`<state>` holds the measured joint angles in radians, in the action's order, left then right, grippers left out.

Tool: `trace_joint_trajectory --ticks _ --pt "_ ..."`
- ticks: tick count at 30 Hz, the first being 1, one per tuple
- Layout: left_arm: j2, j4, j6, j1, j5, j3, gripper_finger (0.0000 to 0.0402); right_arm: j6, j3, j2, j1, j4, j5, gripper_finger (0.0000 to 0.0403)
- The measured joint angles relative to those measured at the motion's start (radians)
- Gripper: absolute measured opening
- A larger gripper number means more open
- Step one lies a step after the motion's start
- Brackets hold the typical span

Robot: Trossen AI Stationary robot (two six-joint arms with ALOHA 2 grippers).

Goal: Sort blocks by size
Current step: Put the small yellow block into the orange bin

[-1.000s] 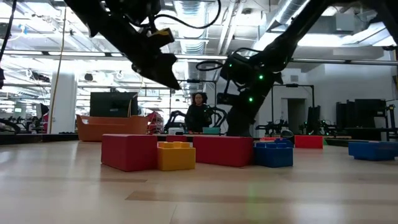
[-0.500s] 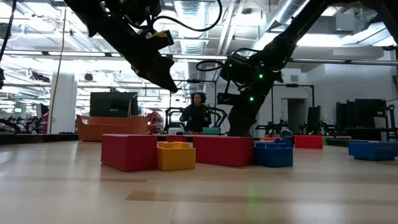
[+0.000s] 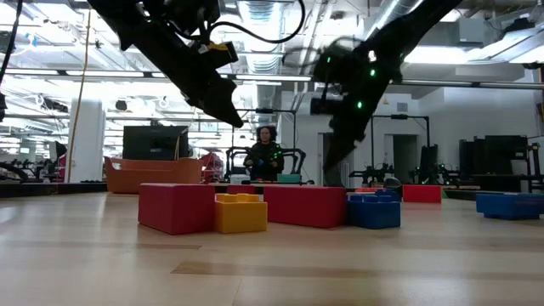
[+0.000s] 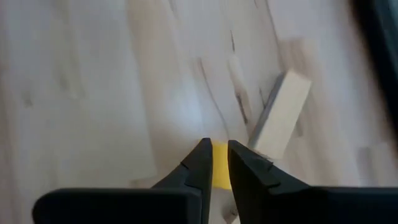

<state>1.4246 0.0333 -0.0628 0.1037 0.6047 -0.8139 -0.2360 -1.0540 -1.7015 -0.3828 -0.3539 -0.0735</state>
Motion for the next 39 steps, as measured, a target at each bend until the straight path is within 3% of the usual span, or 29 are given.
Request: trace_joint_trajectory --ticks 6,12,15,18,30,39 --pt "0.0 0.001 -0.012 -0.001 -0.024 0.0 0.0193 -0.199 0.0 0.046 0.06 -0.052 -0.001 0.0117" --pt "0.0 0.003 -0.008 -0.001 -0.06 0.0 0.0193 -0.369 -0.004 -0.008 0.098 -0.071 -0.01 0.0222" --pt "0.0 0.006 0.004 -0.001 -0.07 0.0 0.0193 -0.427 -0.038 -0.063 0.112 -0.101 -0.081 0.0272" --pt "0.0 0.006 0.014 -0.001 -0.071 0.0 0.0193 -0.462 -0.088 -0.115 0.122 -0.132 -0.188 0.0298" --pt "0.0 0.001 0.015 -0.001 -0.076 0.0 0.0193 -0.573 -0.351 -0.295 0.072 -0.448 -0.182 0.0295" --pt "0.0 -0.096 0.014 0.002 -0.076 0.0 0.0193 -0.599 -0.394 -0.346 0.05 -0.512 -0.172 0.0295"
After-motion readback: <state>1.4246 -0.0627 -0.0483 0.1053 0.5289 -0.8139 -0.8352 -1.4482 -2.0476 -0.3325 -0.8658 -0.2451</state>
